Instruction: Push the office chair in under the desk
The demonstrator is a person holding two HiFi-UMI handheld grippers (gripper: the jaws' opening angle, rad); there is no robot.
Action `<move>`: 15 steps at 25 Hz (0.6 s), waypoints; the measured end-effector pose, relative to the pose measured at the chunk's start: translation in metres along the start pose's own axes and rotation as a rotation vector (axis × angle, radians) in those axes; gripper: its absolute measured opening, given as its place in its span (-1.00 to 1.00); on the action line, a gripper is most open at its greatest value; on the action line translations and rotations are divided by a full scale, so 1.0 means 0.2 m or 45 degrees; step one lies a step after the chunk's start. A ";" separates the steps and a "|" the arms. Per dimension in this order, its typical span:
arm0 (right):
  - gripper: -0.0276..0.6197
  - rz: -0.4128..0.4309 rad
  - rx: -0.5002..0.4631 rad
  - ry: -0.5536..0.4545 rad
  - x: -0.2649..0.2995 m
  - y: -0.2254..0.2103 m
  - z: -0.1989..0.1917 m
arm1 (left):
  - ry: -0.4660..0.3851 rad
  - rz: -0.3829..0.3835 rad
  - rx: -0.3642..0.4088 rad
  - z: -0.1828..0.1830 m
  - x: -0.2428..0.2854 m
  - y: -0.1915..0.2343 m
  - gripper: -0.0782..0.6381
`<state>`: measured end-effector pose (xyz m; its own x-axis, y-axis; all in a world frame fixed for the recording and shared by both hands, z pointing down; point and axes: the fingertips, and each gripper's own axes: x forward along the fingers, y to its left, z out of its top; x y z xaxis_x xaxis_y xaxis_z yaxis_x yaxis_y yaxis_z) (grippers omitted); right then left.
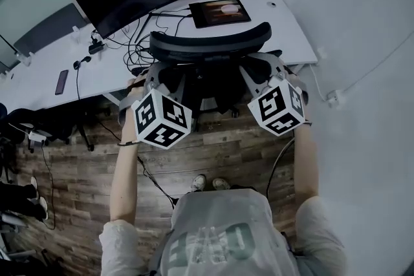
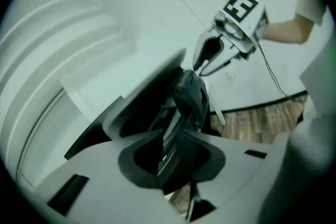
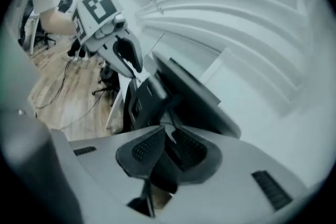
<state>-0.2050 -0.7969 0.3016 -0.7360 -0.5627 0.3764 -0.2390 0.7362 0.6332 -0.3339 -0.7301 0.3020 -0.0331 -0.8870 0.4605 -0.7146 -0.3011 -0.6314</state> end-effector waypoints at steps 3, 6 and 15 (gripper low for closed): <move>-0.78 -0.094 0.199 -0.286 -0.19 0.01 0.28 | -0.246 0.139 -0.295 0.16 -0.17 0.01 -0.71; -0.82 -0.131 0.548 -0.591 -0.41 0.02 0.50 | -0.488 0.127 -0.621 0.28 -0.33 -0.05 -0.74; -0.85 -0.319 0.852 -0.639 -0.59 0.26 0.44 | -0.704 0.307 -0.932 0.26 -0.56 -0.20 -0.74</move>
<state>-0.1867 -0.6600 0.2311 -0.7664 -0.6215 -0.1627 -0.6371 0.7678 0.0679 -0.2655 -0.6370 0.2435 -0.0354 -0.9932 -0.1109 -0.9985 0.0397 -0.0366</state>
